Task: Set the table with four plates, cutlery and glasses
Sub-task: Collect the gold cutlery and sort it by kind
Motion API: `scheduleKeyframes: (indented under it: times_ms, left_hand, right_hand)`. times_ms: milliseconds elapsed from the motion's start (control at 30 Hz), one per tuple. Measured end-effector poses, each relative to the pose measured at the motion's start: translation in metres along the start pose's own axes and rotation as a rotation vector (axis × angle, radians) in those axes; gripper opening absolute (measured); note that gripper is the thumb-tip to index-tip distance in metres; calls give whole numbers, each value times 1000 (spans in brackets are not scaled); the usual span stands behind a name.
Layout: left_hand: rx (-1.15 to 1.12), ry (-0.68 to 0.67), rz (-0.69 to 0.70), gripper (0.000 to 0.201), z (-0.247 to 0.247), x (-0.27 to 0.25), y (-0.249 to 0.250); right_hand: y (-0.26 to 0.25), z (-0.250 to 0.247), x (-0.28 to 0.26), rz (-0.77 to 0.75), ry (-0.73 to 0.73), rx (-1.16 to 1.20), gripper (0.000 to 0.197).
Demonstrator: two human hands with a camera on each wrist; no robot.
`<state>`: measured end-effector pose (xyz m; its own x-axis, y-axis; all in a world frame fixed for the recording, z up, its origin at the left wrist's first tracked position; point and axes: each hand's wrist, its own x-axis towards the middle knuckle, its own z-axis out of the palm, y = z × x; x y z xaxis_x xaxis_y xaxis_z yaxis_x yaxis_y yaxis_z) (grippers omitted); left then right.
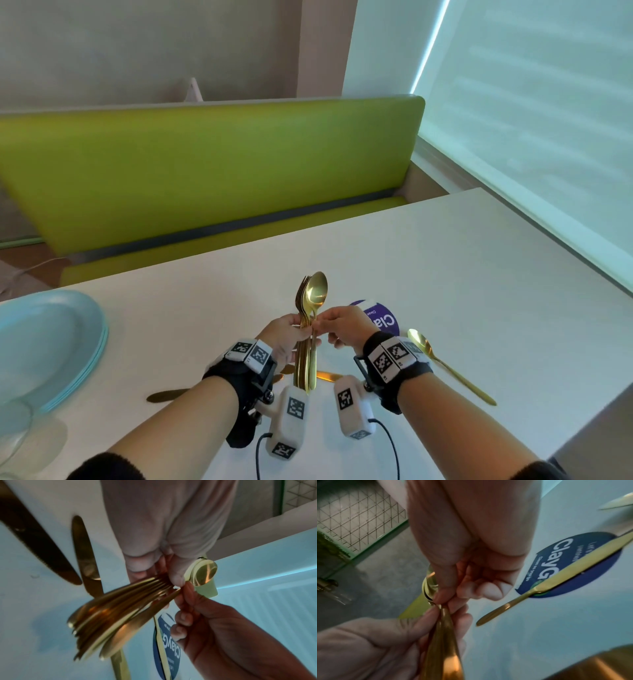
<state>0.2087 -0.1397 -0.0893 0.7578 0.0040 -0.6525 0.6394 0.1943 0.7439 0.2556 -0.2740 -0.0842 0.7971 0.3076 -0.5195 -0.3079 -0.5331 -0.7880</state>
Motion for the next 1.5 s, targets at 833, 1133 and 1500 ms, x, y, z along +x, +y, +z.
scheduleKeyframes:
  times_ms: [833,1133,1500]
  left_hand:
    - [119,-135,-53,30,67,-1,-19]
    - [116,-103,-45,33,69,0,-21]
    - [96,-69,-13,21,64,-1,-28]
  right_hand:
    - [68,-87,-58,282,513,-436,20]
    - [128,-112,-62,482,571,-670,27]
    - [110,-97,-58,362,540,-414,11]
